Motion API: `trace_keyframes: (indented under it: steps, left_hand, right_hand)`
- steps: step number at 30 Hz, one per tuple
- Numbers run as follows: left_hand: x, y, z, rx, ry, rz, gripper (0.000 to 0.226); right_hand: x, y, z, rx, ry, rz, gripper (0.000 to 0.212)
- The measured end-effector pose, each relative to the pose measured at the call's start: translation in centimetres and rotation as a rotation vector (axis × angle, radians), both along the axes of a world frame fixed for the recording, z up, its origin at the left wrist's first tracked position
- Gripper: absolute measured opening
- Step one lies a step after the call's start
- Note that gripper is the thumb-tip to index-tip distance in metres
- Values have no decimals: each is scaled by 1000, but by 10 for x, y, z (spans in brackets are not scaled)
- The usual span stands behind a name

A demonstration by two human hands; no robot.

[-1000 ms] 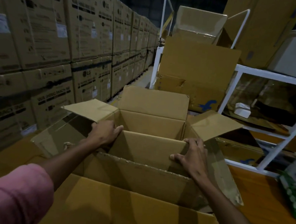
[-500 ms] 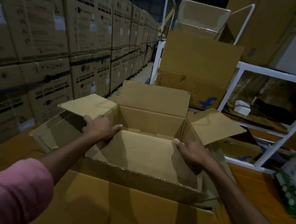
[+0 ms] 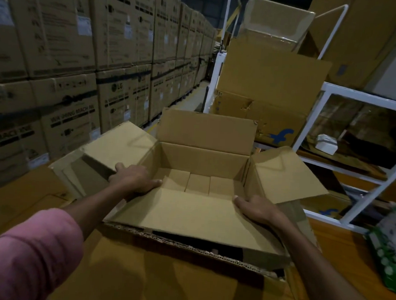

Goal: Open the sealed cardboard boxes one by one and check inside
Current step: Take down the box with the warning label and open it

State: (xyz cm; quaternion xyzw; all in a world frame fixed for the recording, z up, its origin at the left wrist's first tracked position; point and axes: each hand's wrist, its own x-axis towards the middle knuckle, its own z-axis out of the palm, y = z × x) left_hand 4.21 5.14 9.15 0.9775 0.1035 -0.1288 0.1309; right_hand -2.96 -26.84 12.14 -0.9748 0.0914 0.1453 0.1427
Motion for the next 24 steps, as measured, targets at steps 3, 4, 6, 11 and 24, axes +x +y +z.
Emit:
trace_keyframes:
  steps: [3,4,6,11,24]
  left_hand:
    - [-5,8,-10,48,78,-47,63]
    - [-6,12,-13,71,93,-61,65]
    - [-7,19,-17,126,86,-62,71]
    - [-1,32,-15,169,20,-65,60]
    - [-17,0,-14,199,274,-470,48]
  right_hand:
    - [0,10,5,-19,67,29,64]
    - [1,13,5,-25,92,44,63]
    - [3,18,5,-28,125,77,63]
    - [5,23,-21,77,273,65,61]
    - [-8,15,-38,105,208,153,47]
